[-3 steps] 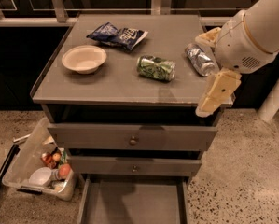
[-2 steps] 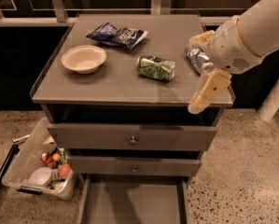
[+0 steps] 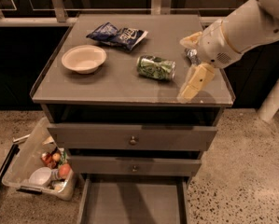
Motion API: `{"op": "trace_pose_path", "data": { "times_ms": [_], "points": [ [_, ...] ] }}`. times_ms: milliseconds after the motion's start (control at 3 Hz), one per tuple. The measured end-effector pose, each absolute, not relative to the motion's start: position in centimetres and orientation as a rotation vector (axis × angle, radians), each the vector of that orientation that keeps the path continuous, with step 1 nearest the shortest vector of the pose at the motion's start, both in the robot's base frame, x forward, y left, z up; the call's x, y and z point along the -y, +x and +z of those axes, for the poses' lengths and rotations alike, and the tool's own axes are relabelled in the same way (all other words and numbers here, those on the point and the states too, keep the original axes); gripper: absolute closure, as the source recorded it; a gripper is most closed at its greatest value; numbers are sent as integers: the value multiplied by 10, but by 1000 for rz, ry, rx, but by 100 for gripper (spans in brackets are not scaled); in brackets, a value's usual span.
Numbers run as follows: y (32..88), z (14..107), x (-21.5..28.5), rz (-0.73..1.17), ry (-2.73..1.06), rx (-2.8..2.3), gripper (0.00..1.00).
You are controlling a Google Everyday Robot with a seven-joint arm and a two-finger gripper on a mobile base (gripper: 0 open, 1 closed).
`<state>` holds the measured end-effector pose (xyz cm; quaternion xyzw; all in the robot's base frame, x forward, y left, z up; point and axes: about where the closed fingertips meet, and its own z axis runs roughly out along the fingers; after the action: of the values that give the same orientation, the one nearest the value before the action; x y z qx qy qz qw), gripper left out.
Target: Place green can into bottom drawer
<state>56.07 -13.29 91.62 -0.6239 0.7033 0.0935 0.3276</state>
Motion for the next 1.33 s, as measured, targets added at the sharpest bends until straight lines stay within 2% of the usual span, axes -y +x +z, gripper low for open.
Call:
{"op": "trace_pose_path", "data": {
  "times_ms": [1333],
  "points": [
    [645, 889, 116, 356, -1545, -1874, 0]
  ]
}}
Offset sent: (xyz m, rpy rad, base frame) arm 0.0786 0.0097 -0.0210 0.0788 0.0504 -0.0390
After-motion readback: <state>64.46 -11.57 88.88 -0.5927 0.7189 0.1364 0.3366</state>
